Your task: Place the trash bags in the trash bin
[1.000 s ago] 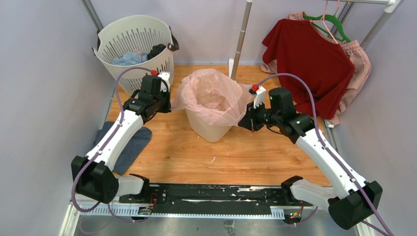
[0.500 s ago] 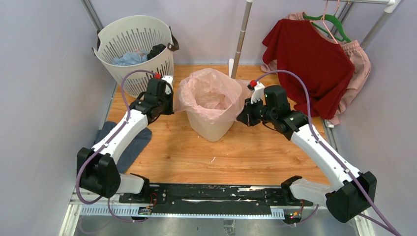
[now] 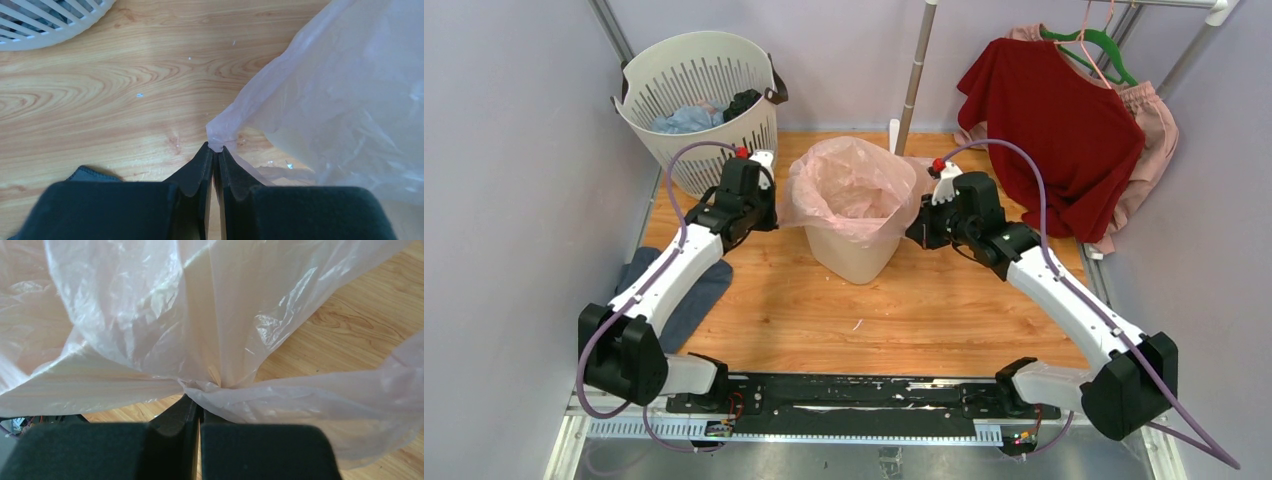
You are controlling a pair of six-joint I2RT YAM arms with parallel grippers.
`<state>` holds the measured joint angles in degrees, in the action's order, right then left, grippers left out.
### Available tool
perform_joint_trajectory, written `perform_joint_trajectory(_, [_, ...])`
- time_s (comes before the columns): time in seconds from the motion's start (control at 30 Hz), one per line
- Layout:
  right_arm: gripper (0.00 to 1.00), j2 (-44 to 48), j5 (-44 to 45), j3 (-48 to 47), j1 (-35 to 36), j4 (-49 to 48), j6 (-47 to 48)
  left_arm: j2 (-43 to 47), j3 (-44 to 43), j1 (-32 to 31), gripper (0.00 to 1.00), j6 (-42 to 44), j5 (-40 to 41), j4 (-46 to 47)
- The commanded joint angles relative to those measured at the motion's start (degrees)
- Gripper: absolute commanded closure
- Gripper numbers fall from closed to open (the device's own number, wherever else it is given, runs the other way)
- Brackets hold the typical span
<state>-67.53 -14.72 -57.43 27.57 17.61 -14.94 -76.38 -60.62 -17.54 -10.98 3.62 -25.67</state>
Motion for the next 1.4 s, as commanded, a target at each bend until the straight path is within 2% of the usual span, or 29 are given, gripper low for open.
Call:
perform_joint_trajectory(0.0, [1.00, -2.9, 7.4, 2.7, -1.8, 4.2, 0.4, 2.4, -0.2, 0.6, 0.87, -0.5, 0.8, -0.4])
perform_joint_trajectory(0.37, [1.00, -6.0, 8.1, 3.3, -1.8, 3.2, 0.9, 5.3, -0.5, 0.6, 0.87, -1.2, -0.1, -0.6])
perform_joint_trajectory(0.63, [1.00, 1.2, 6.1, 1.4, -1.8, 5.8, 1.3, 1.5, 4.5, 0.6, 0.90, -0.7, 6.0, 2.7])
perform_joint_trajectory(1.0, [1.00, 7.3, 3.2, 2.7, -1.8, 7.1, 1.3, -2.7, 4.1, 0.7, 0.90, -0.3, 9.3, 3.8])
perform_joint_trajectory(1.17, [1.00, 4.3, 3.6, 5.1, -1.7, 4.8, 0.8, -2.8, 3.5, 0.7, 0.88, -0.8, 6.7, 3.8])
perform_joint_trajectory(1.37, [1.00, -2.8, 8.1, 5.1, -1.7, 3.5, 1.4, 1.7, 1.0, 0.7, 0.85, -2.0, 2.0, 1.5])
